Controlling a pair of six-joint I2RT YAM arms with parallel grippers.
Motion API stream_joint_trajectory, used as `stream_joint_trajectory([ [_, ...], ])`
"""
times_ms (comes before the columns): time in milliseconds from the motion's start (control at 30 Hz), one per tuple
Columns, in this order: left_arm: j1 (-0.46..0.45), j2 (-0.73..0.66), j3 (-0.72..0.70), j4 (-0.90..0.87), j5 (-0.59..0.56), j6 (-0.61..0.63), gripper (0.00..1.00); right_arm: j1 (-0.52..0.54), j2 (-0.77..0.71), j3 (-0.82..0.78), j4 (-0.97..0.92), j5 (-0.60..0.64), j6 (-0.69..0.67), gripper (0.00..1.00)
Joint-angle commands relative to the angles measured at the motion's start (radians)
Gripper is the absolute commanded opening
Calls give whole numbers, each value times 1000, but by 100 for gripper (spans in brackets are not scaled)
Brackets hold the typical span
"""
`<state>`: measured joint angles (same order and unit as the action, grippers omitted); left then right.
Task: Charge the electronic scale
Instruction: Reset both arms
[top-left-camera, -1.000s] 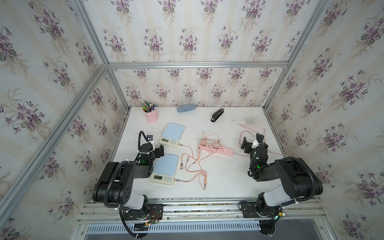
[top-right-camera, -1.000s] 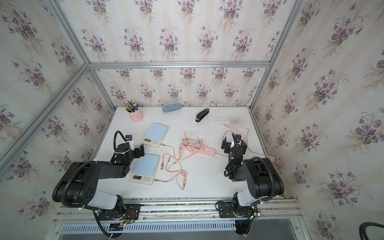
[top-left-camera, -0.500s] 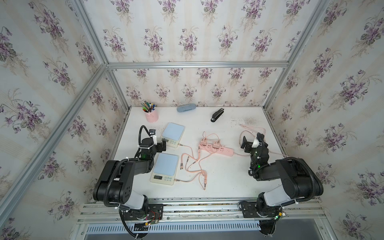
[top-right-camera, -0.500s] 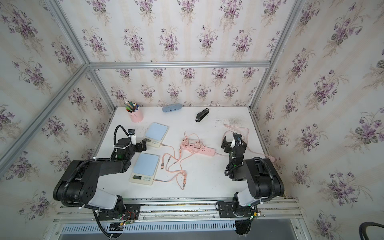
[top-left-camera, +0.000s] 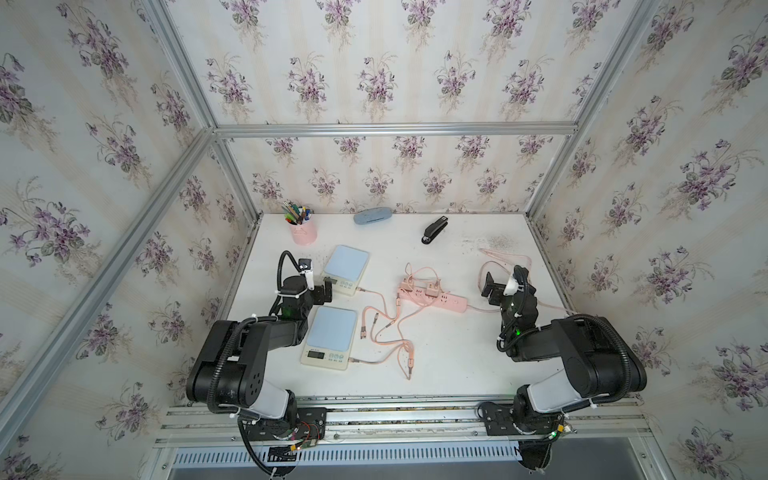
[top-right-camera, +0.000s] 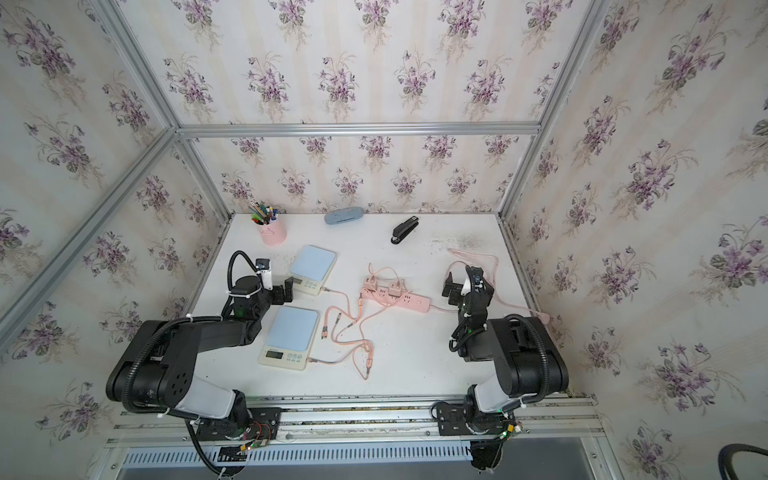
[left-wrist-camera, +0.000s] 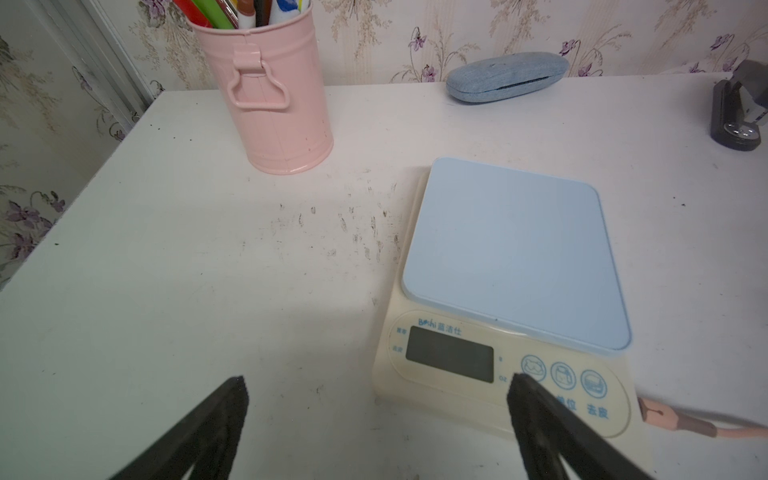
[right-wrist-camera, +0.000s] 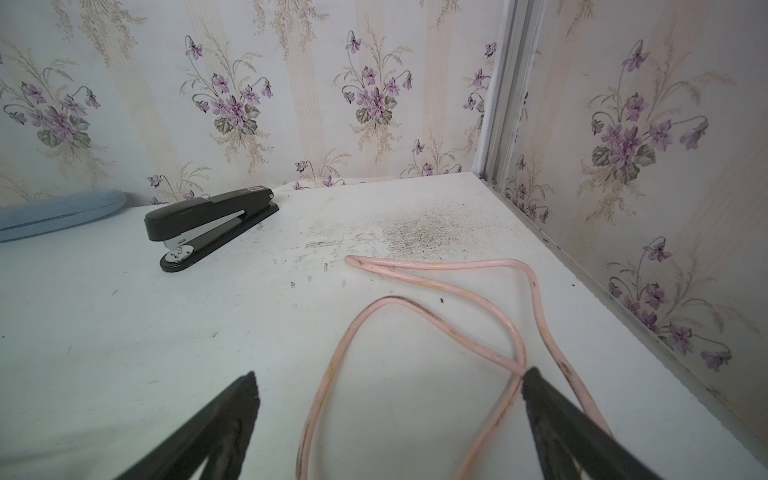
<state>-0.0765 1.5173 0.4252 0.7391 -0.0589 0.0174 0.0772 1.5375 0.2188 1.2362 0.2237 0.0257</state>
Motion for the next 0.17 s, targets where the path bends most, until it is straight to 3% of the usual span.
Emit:
stream_joint_trajectory([
  [0,0,-2,5,13,5,14,99,-1,7,11,23,-3,6,100],
  [133,1,-2,5,14,5,16,99,-1,-5,2,30,-3,8,100],
])
